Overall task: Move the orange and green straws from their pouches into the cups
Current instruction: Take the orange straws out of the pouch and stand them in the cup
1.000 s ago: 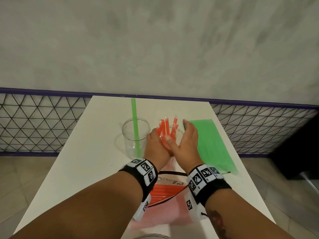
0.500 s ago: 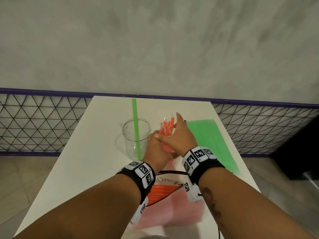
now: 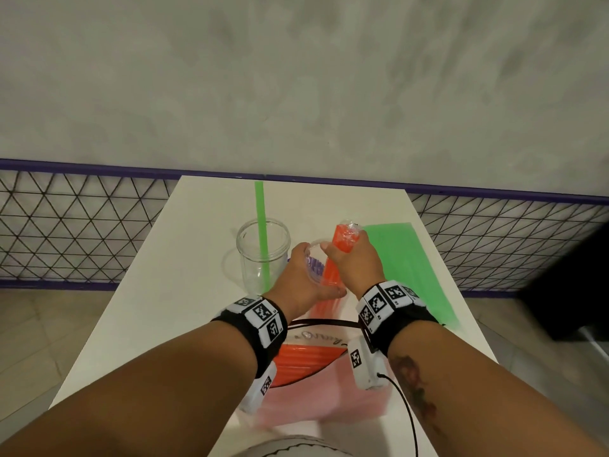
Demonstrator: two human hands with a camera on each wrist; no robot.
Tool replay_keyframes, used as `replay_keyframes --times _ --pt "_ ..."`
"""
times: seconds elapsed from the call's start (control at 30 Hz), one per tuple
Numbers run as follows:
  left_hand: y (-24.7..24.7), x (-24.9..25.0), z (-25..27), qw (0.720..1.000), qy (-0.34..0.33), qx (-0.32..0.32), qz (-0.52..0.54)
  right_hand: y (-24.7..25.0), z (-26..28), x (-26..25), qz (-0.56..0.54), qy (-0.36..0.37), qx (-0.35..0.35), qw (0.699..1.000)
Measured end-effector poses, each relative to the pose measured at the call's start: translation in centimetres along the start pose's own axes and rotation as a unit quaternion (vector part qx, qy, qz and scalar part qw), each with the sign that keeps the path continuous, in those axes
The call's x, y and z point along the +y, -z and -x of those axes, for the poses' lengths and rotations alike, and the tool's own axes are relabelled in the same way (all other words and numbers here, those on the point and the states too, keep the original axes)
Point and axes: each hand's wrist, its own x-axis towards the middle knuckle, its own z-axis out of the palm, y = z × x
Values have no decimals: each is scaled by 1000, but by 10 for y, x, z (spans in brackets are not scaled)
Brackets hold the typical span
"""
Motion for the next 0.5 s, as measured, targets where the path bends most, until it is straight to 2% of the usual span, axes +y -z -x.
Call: replay_keyframes --times 0.1,0.2,0.27,0.33,0.37,0.4,0.43,0.5 --pt "8 8 10 999 14 -23 -34 3 4 0 -76 -14 6 997" --pt "21 16 28 985 24 -94 -146 12 18 -8 -123 11 69 990" --pt "35 14 43 966 53 -130 -215 21 35 -17 -124 74 153 978" --pt "51 6 59 949 73 -119 -281 29 60 -24 -102 190 238 947" --pt "58 0 66 947 68 -108 -295 29 72 -25 -81 255 254 929" --pt "64 -8 72 945 63 -106 -304 27 83 -24 -49 314 240 917" --pt "69 -14 78 942 60 -106 -311 23 92 -21 -7 361 191 913" --pt "74 -27 89 936 77 -123 -322 9 103 -12 95 388 13 917"
